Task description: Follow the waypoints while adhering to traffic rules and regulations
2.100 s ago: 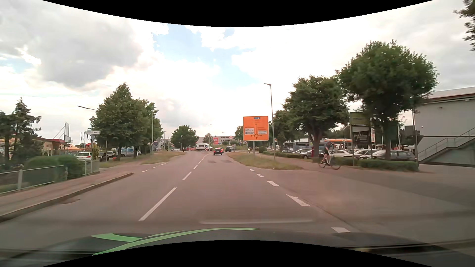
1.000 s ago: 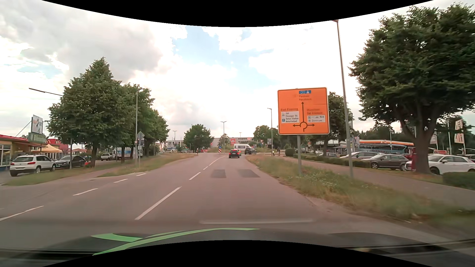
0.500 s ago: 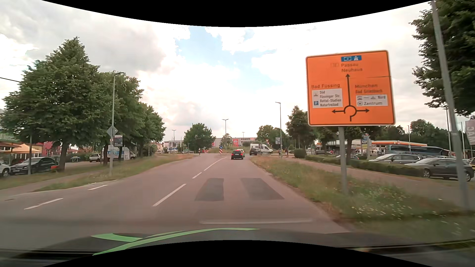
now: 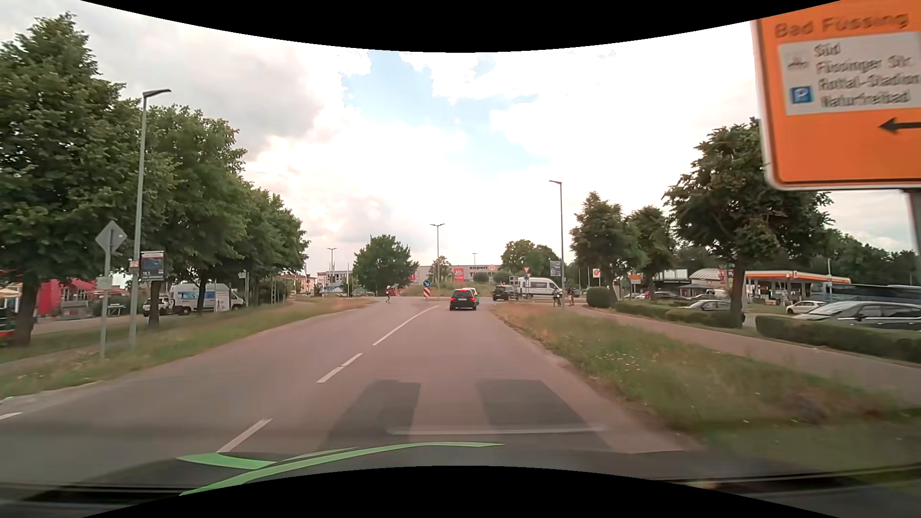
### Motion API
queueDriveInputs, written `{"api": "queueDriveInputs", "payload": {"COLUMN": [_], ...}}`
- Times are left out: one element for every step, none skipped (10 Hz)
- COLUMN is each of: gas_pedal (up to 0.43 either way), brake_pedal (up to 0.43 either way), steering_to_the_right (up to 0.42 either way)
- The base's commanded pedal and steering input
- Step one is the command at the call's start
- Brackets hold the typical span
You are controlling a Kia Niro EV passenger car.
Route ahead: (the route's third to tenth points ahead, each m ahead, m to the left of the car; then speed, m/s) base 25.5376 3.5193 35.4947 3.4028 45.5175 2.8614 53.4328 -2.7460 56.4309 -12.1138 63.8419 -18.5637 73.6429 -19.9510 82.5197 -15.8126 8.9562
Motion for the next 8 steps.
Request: {"api": "queueDriveInputs", "payload": {"gas_pedal": [0.0, 0.0, 0.0, 0.0, 0.0, 0.0, 0.0, 0.0], "brake_pedal": [0.183, 0.183, 0.183, 0.183, 0.183, 0.183, 0.183, 0.183], "steering_to_the_right": [-0.004, -0.004, -0.004, -0.004, -0.004, -0.004, -0.004, -0.003]}}
